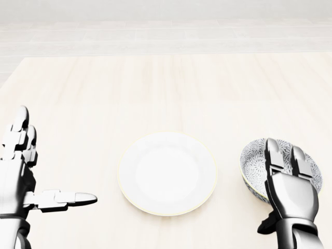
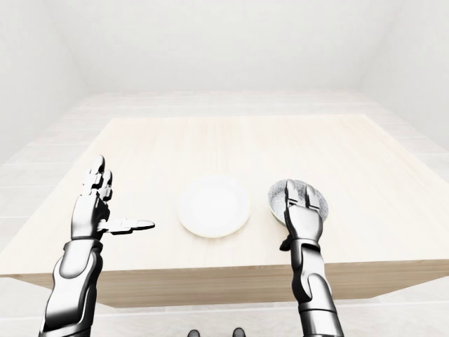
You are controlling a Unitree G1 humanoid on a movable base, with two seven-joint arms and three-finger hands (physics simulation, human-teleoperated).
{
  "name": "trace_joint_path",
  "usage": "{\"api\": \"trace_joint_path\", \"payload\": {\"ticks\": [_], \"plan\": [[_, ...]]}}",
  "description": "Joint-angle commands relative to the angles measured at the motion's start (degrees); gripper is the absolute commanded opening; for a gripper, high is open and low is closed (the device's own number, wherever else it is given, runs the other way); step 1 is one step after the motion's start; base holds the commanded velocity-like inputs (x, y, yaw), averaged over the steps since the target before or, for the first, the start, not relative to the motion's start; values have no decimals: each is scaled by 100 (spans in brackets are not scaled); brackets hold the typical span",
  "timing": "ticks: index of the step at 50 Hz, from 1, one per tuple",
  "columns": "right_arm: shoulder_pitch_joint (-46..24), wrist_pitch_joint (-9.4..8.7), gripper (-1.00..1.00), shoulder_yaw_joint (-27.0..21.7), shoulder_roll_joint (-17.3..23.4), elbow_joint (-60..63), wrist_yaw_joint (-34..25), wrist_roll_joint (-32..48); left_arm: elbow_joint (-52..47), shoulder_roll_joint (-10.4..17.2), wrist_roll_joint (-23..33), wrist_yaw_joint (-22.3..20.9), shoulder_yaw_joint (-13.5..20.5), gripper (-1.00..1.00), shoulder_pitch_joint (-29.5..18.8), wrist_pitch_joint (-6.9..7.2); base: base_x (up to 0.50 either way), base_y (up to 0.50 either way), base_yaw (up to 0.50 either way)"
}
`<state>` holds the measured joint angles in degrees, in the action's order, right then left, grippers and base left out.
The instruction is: Put the bowl on the plate.
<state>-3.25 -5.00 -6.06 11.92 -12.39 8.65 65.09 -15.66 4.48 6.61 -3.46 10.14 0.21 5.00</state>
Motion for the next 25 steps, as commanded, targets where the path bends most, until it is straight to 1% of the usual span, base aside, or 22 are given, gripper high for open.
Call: {"api": "trace_joint_path", "payload": {"ticks": [1,15,25], "plan": [[5,0,100,13,22,-76,54,-17,-1,4,-10,-1,13,100,-3,0,0,0,0],[9,0,100,31,23,-186,122,-25,-46,0,-21,-7,25,100,27,0,0,0,0],[34,0,100,18,42,-94,69,-36,-97,-6,-8,-12,18,100,35,0,0,0,0]]}}
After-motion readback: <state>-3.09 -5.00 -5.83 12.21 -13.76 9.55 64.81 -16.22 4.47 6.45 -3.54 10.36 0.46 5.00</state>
